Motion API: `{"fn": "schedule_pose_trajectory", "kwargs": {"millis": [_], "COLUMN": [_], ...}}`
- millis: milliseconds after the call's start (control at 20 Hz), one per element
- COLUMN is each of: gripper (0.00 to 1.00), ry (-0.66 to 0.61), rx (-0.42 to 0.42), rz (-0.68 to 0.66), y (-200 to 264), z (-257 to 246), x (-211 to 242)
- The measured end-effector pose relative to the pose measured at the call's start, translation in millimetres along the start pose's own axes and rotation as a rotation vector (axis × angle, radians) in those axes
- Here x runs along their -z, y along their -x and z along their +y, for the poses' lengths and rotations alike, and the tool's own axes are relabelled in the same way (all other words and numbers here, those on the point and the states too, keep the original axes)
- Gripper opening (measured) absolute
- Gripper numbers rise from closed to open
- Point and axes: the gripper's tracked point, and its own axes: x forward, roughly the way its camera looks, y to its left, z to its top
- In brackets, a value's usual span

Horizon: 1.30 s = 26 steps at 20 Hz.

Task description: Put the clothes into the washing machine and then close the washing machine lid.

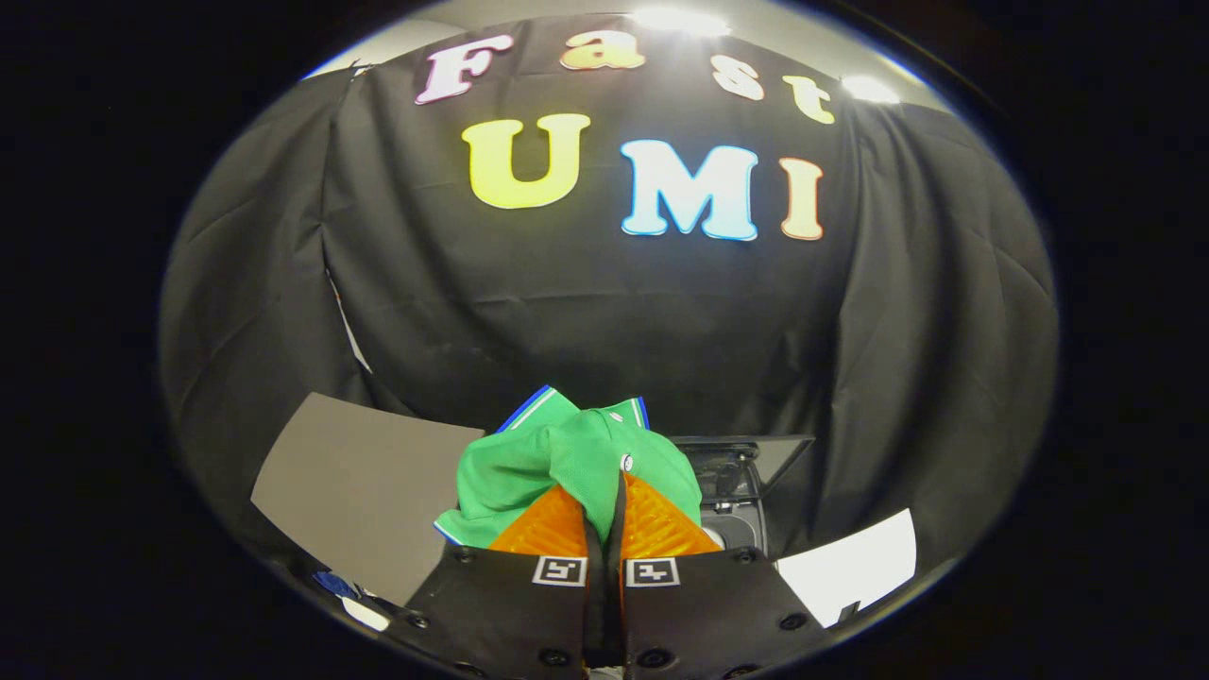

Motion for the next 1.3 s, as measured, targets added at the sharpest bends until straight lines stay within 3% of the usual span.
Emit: {"fn": "schedule_pose_trajectory", "kwargs": {"millis": [600,1300], "gripper": [0.02,0.02], "ry": [-0.025,-0.042], "rx": [0.009,-0.031], "rz": [0.051,0.16], "y": [-34,-129], "z": [-73,-81], "x": [62,174]}}
